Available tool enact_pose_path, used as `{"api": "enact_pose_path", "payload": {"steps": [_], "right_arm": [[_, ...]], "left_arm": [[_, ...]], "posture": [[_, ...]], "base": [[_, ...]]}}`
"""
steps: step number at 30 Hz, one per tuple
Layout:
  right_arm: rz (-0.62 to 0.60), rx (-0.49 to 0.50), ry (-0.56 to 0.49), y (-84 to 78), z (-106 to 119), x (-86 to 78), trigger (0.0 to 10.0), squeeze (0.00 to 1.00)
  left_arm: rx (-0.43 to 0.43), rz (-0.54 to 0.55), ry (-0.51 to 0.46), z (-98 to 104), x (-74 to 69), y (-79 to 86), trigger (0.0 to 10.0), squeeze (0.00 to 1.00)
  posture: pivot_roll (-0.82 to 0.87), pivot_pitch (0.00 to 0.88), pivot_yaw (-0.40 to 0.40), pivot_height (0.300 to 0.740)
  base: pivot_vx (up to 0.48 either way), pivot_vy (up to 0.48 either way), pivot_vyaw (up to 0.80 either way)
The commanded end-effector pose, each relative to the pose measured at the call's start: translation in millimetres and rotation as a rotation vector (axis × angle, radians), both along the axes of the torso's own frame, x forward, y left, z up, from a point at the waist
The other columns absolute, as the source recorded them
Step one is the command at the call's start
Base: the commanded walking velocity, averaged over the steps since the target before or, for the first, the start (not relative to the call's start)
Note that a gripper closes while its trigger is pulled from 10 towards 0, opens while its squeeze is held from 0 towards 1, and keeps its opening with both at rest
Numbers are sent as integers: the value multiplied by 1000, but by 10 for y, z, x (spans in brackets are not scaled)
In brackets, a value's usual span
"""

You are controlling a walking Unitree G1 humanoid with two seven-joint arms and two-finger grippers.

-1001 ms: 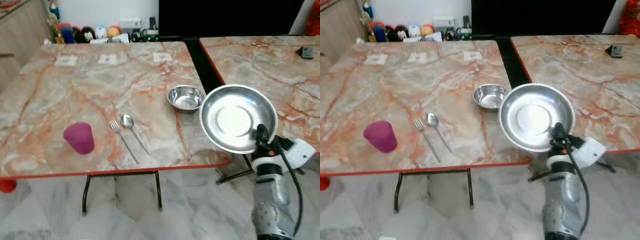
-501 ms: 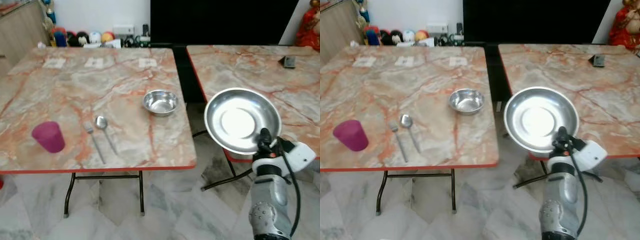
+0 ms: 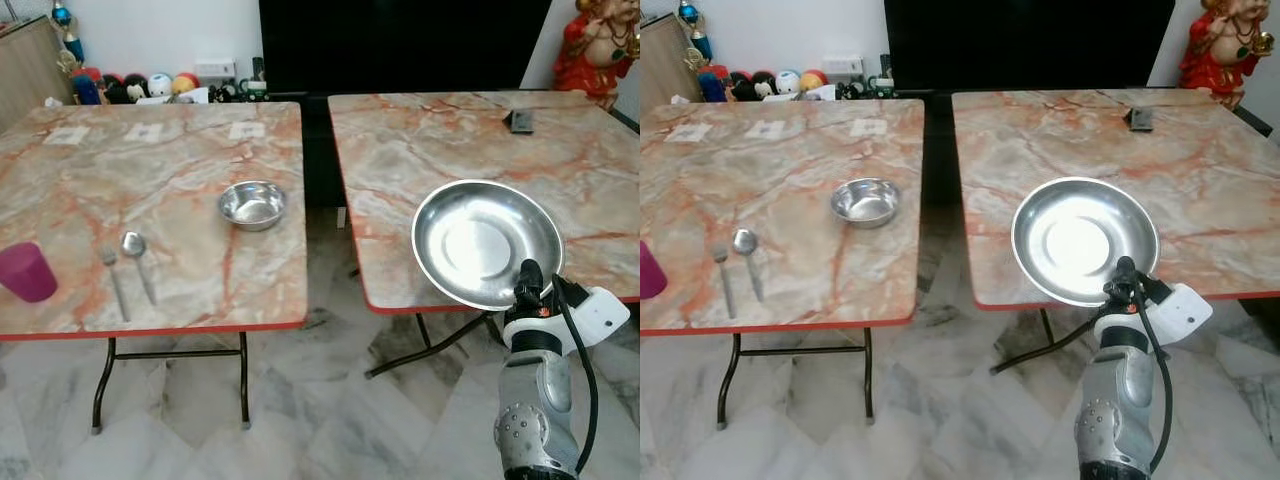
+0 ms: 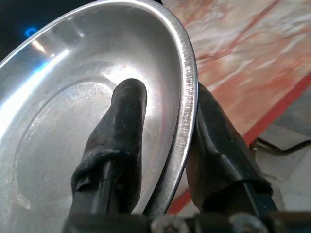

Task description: Setting the table

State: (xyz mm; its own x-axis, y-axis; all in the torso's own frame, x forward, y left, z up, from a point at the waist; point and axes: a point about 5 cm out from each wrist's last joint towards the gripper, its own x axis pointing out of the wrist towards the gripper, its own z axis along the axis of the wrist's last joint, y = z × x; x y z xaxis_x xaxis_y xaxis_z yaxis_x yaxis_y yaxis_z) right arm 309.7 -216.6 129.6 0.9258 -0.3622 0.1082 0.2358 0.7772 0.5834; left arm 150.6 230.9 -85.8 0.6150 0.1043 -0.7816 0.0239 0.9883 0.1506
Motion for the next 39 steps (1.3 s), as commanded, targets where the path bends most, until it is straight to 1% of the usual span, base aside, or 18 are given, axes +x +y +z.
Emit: {"api": "enact_pose_path", "payload": {"steps": [1, 7, 14, 25, 34, 39], "right_arm": [[-25, -4, -6, -49, 13, -13, 10000, 0], [-28, -5, 0, -44, 3, -10, 10000, 0], [-43, -11, 3, -86, 17, 3, 10000, 0], [-72, -11, 15, -142, -4, -15, 10000, 0], [-78, 4, -2, -103, 16, -10, 10000, 0], [-85, 13, 11, -94, -17, -31, 10000, 0]], "left_arm": [[-14, -15, 33, -45, -60, -69, 10000, 0], [-19, -18, 32, -45, -42, -97, 10000, 0], [-20, -13, 29, -44, -30, -113, 10000, 0], [-32, 9, 24, -53, -73, -96, 10000, 0], [-24, 6, 28, -58, -104, -77, 10000, 0], [-20, 6, 35, -61, -120, -59, 10000, 0]], "posture": [[-63, 54, 12, 740], [-63, 51, 4, 740], [-54, 73, -2, 740], [-51, 90, -2, 740], [-48, 101, 0, 740], [-53, 108, 6, 740]], "base": [[0, -398, 0], [0, -401, 0], [0, -324, 0], [0, 0, 0], [0, 0, 0], [0, 0, 0]]}}
